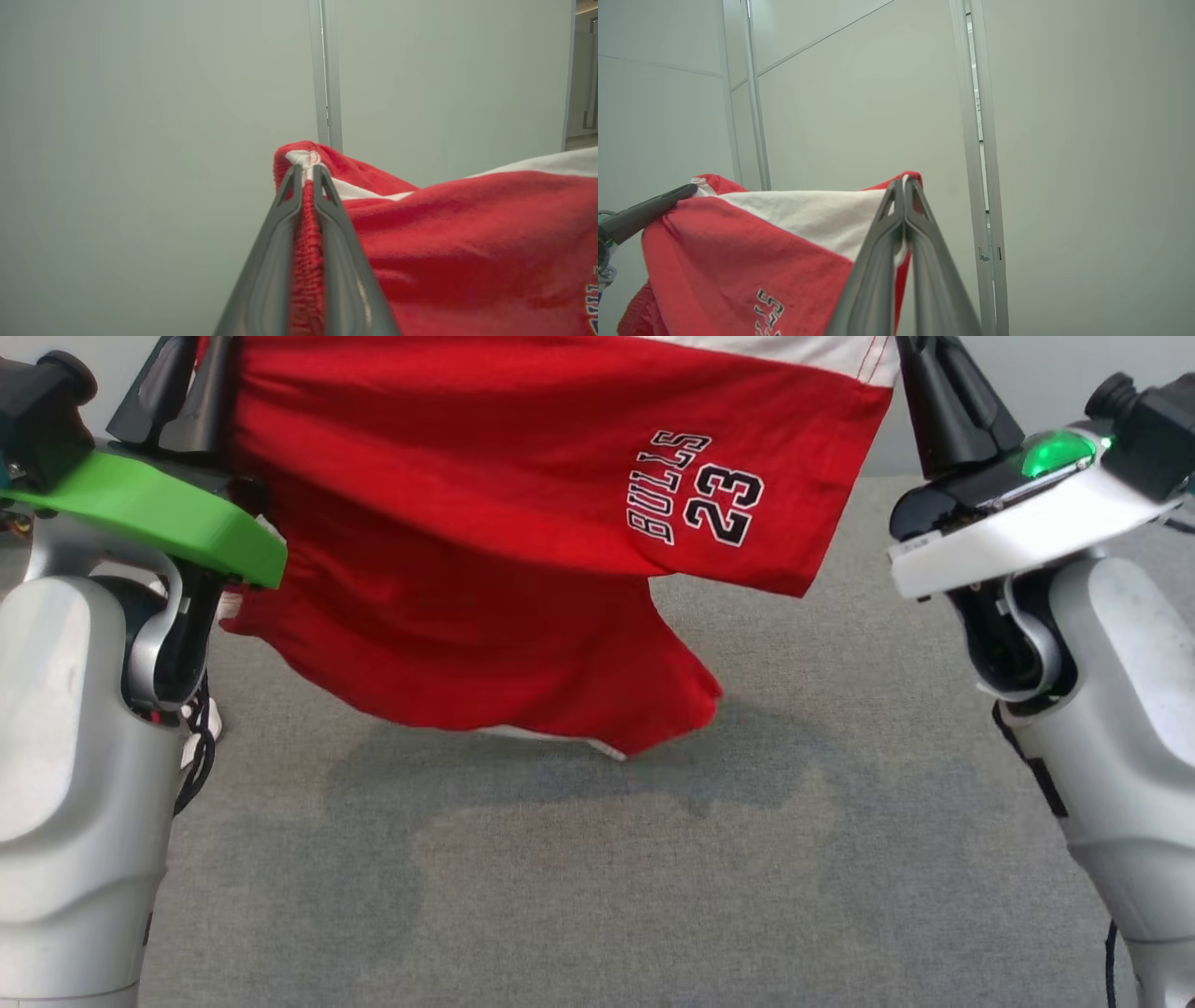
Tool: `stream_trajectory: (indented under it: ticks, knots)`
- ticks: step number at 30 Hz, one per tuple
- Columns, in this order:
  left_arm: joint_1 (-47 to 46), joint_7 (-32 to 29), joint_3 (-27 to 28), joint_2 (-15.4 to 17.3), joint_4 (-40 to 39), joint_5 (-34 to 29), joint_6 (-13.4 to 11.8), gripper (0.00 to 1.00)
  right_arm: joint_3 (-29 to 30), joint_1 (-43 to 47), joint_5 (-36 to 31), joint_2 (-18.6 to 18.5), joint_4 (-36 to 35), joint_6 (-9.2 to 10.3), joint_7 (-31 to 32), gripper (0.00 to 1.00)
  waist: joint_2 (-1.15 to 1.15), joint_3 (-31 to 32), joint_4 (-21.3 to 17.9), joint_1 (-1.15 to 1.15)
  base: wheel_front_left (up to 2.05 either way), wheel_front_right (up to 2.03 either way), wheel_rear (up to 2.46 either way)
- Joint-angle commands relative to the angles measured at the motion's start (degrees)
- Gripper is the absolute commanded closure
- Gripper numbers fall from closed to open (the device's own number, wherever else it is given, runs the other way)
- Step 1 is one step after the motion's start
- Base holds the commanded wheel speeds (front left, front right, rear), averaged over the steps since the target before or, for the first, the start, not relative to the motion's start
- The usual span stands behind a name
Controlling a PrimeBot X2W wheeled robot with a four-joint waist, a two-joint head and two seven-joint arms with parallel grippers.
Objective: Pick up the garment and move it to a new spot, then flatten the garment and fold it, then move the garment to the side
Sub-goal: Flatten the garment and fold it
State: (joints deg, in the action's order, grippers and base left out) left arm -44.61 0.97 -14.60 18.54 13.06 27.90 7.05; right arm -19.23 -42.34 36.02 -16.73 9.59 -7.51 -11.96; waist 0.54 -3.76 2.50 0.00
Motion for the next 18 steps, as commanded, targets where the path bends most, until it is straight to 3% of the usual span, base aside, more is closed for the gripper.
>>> stream_trajectory:
  ticks: [1,6,10,18]
  knots:
    - [-1.43,-0.68,0.29,-0.17,-0.25,0.36,-0.43,1.00,0.15,-1.92,0.01,-0.42,0.17,0.04,0.65,1.00,-0.54,-6.63,-0.44,0.00,0.00,0.00,0.00]
    - [-8.21,-3.07,-0.93,-0.92,1.44,-0.76,-0.78,1.00,-1.23,-10.54,-1.63,-2.01,3.26,0.04,2.97,1.00,-0.54,-17.23,-1.32,0.00,0.00,0.00,0.00]
    - [-17.17,-2.49,-2.05,-2.29,6.68,-2.57,-0.83,1.00,-1.65,-19.50,-1.89,-0.98,9.15,0.05,3.13,1.00,-0.54,-25.30,-2.21,0.00,0.00,0.00,0.00]
    - [-37.08,9.35,-2.75,-5.38,18.84,-6.80,-0.67,1.00,0.07,-38.29,-8.53,-0.82,19.69,0.05,-2.59,1.00,-0.54,-32.88,-3.93,0.00,0.00,0.00,0.00]
